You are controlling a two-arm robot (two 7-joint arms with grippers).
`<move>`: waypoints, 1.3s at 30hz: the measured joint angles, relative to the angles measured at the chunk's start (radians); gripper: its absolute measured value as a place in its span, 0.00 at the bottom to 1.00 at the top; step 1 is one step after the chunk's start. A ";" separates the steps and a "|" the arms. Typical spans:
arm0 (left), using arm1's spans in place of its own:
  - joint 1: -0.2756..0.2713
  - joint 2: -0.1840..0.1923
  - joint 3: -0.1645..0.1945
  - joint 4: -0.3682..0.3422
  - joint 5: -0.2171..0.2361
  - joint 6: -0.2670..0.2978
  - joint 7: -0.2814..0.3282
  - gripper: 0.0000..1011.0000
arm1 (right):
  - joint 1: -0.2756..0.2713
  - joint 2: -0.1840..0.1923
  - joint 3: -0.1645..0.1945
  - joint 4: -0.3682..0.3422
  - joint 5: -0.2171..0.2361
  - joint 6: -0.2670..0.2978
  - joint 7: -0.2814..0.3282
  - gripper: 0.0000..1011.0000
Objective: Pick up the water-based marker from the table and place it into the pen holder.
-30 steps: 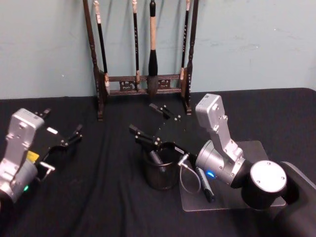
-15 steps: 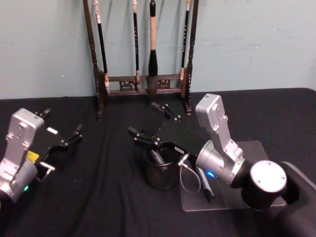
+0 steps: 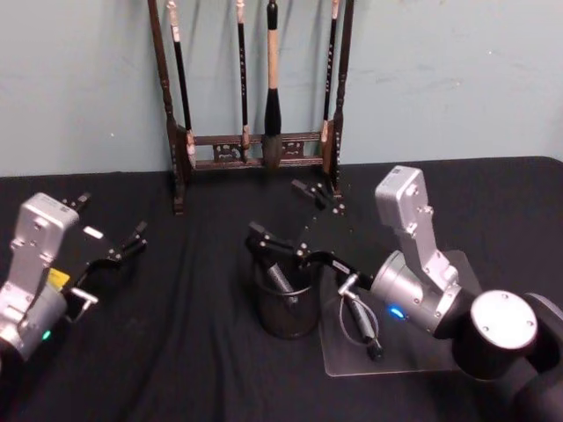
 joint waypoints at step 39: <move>0.000 0.000 0.000 0.000 0.000 0.000 0.000 1.00 | -0.261 0.030 0.166 -0.298 -0.100 0.188 -0.233 0.99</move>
